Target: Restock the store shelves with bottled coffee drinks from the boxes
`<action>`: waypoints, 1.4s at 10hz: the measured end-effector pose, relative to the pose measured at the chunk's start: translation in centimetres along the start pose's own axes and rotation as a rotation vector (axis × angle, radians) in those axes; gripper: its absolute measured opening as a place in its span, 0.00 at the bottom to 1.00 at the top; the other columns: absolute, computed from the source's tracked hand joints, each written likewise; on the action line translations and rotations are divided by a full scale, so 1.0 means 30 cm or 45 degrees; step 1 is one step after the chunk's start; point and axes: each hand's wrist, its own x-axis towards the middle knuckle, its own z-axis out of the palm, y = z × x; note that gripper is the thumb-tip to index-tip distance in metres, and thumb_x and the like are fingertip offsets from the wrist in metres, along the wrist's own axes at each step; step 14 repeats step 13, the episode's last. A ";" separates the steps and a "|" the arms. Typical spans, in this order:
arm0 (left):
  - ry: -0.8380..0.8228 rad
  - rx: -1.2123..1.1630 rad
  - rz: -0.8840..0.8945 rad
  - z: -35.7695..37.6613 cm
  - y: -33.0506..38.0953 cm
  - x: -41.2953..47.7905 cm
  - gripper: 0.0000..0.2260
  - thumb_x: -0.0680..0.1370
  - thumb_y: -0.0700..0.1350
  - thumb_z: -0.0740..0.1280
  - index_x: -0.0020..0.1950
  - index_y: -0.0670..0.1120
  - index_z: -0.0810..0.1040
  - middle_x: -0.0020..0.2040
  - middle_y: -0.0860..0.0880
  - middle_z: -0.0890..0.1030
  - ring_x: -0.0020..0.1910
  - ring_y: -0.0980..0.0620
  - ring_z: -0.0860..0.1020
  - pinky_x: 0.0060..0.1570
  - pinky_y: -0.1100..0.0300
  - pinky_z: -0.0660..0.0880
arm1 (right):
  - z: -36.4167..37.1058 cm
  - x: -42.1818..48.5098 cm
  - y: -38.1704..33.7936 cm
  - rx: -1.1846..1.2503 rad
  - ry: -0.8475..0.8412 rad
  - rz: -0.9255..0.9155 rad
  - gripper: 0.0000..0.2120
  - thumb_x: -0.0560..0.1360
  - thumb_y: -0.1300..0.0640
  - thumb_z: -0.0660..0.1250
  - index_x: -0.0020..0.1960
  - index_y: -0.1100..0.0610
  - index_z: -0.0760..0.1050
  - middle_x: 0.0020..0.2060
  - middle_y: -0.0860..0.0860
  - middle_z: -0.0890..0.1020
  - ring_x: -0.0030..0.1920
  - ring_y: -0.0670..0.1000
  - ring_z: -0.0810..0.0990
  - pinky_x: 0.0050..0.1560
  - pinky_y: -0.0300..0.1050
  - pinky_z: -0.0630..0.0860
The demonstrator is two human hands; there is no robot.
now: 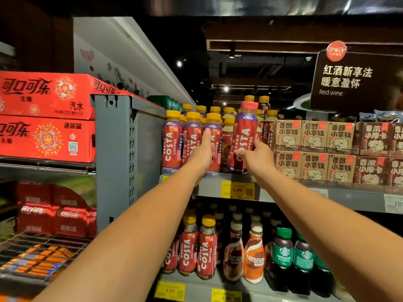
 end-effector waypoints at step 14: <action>0.062 0.318 0.135 -0.026 -0.030 -0.107 0.31 0.79 0.66 0.48 0.68 0.44 0.72 0.66 0.44 0.74 0.65 0.43 0.72 0.67 0.45 0.67 | -0.104 -0.088 -0.007 -0.073 -0.034 0.083 0.17 0.76 0.45 0.65 0.38 0.57 0.71 0.31 0.49 0.74 0.33 0.48 0.72 0.32 0.44 0.64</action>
